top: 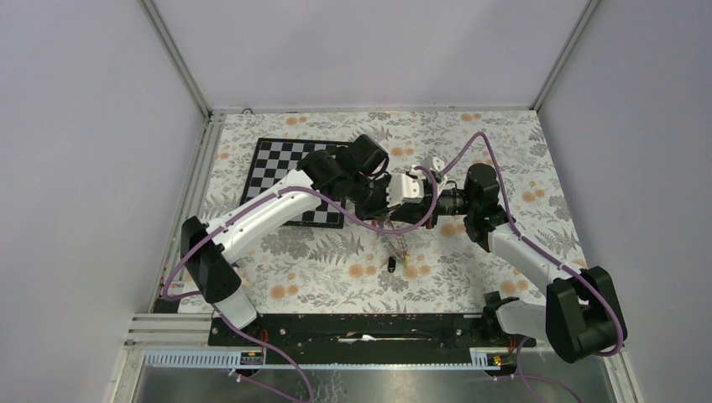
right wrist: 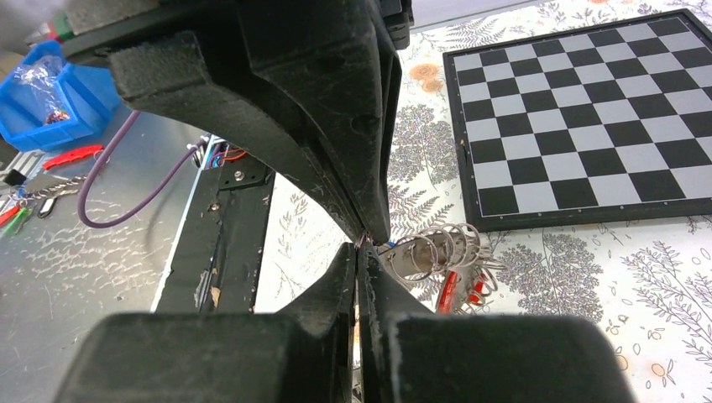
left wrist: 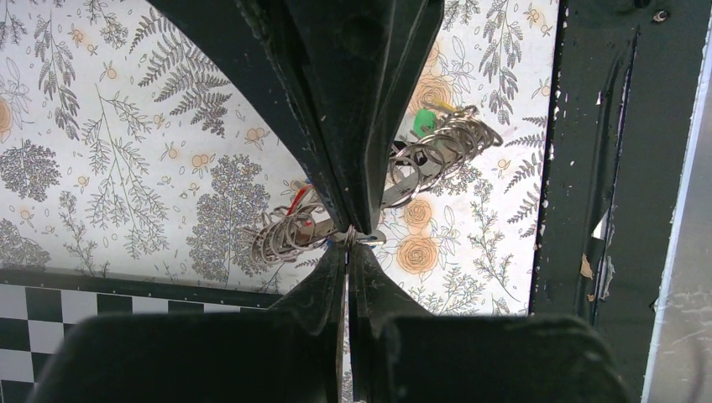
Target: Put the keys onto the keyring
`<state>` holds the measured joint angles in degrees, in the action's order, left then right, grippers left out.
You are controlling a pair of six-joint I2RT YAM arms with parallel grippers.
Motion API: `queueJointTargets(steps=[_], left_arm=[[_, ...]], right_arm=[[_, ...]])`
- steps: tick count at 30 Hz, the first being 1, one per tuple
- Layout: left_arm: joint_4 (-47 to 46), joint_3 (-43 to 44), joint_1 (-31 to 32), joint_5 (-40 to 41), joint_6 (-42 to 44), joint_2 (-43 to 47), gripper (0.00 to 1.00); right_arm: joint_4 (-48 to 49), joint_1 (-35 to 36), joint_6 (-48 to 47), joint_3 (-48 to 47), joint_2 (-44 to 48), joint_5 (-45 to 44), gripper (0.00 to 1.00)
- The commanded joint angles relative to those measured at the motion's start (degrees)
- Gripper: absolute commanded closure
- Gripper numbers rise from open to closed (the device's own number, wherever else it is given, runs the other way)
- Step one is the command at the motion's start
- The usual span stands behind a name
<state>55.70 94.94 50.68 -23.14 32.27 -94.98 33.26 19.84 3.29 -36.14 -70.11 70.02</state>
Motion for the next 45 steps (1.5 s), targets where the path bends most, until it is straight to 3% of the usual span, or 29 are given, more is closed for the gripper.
queueJointTargets(steps=[1, 5, 9, 13, 23, 27, 38, 45], left_arm=[[-3.5, 1.8, 0.2, -0.8, -0.6, 2.3, 1.0], [-5.7, -0.9, -0.5, -1.2, 0.4, 4.1, 0.99], [-9.5, -4.5, -3.2, -3.7, 1.2, 7.3, 0.79], [-12.6, -7.7, -5.2, -6.7, 1.2, 9.4, 0.65], [-17.2, -11.7, -5.2, -10.6, -2.0, 9.3, 0.61], [-18.3, -12.2, -5.2, -11.5, -2.3, 9.1, 0.65], [-17.6, -12.1, -5.3, -10.3, -0.6, 8.7, 1.0], [-17.8, -11.2, -4.6, -8.0, -1.8, 7.9, 1.0]], right_arm=[[2.5, 0.5, 1.4, -1.8, 0.4, -0.1, 1.0], [6.4, 0.1, 5.3, -1.7, 1.0, 0.1, 1.0], [12.8, -0.8, 11.5, -1.1, 1.2, 0.6, 1.0], [15.4, -1.3, 13.9, -0.8, 1.3, 0.7, 1.0], [16.1, -1.8, 14.6, -0.8, 1.2, 0.7, 1.0], [16.1, -1.9, 14.6, -0.7, 1.0, 0.9, 1.0], [16.1, -2.2, 14.8, -0.9, 0.7, 0.8, 1.0], [16.5, -2.2, 16.0, -1.0, 0.2, -1.4, 1.0]])
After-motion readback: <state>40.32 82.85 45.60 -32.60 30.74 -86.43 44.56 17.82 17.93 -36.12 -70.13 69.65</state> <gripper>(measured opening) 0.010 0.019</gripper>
